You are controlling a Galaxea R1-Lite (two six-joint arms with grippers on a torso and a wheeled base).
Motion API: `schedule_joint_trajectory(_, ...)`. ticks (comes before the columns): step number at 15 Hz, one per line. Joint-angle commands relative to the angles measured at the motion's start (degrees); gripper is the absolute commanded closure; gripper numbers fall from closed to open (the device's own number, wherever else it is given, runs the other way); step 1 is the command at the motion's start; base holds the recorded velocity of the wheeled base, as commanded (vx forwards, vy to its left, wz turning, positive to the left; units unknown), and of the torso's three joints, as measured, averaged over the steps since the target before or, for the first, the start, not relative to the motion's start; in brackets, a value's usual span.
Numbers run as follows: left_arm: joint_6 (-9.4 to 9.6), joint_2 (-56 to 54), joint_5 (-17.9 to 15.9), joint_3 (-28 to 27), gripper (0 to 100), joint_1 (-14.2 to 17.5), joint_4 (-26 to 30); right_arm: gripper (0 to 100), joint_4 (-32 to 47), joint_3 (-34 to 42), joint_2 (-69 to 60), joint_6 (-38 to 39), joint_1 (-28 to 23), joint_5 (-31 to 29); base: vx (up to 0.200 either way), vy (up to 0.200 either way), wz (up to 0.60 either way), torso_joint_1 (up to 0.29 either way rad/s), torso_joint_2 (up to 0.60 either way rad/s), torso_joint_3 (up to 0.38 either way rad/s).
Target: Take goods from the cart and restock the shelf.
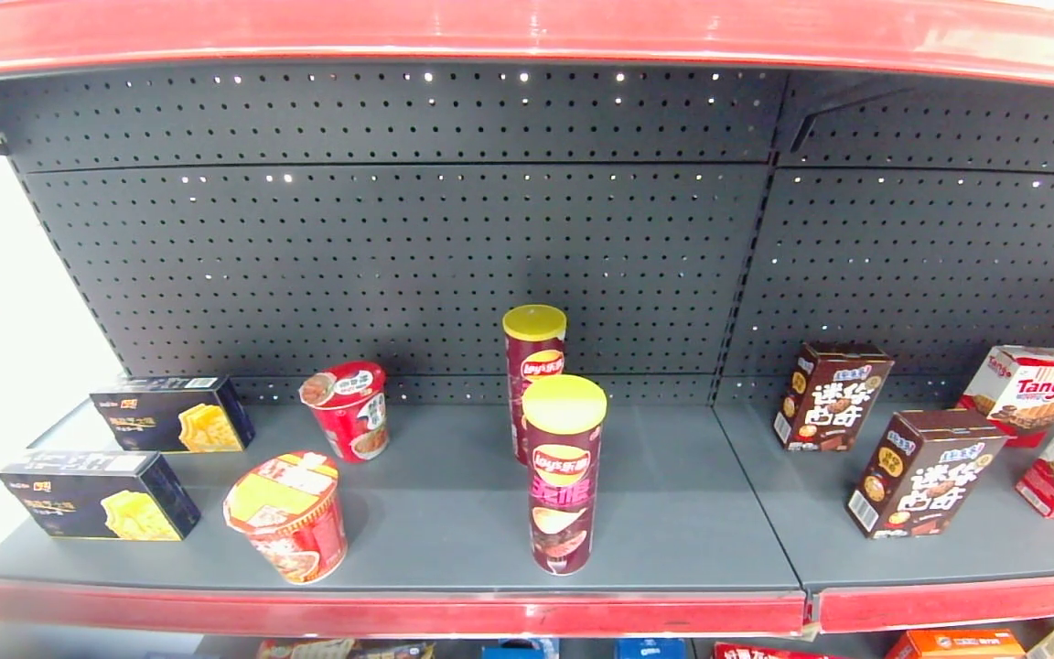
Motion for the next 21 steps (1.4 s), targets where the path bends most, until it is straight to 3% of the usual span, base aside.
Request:
schedule_joint_trajectory(1,-0.15,0.1,0.2,0.0,0,0.0,-0.1,0,-5.1,-22.8,22.8,-0.4,-0.3,1.6,0.0,0.0,0.0,0.0,0.0,0.0)
schedule_joint_trajectory(3,-0.06,0.0,-0.1,0.0,0,0.0,-0.1,0,-13.1,-29.9,32.0,-0.2,-0.5,1.6,0.0,0.0,0.0,0.0,0.0,0.0)
schedule_joint_trajectory(5,-0.15,0.0,0.0,0.0,0,0.0,-0.1,0,-9.0,-30.1,34.6,-1.4,0.2,2.2,0.0,0.0,0.0,0.0,0.0,0.0)
schedule_joint_trajectory(8,-0.06,0.0,0.0,0.0,0,0.0,-0.1,0,-2.8,-27.5,33.4,-5.4,10.1,2.8,0.0,0.0,0.0,0.0,0.0,0.0)
schedule_joint_trajectory(11,-0.06,0.0,0.0,0.0,0,0.0,-0.1,0,-2.7,-27.8,35.8,-4.8,23.2,2.1,0.0,0.0,0.0,0.0,0.0,0.0)
schedule_joint_trajectory(15,-0.06,0.0,0.0,0.0,0,0.0,-0.1,0,-5.4,-30.5,47.1,-1.7,28.2,0.7,0.0,0.0,0.0,0.0,0.0,0.0)
schedule_joint_trajectory(19,-0.06,0.0,0.0,0.0,0,0.0,-0.1,0,-11.3,-31.0,59.1,3.3,39.1,-13.8,0.0,0.0,0.0,0.0,0.0,0.0)
schedule_joint_trajectory(21,-0.15,0.0,0.0,0.0,0,0.0,-0.1,0,-12.8,-31.7,64.4,7.3,41.5,-18.1,0.0,0.0,0.0,0.0,0.0,0.0)
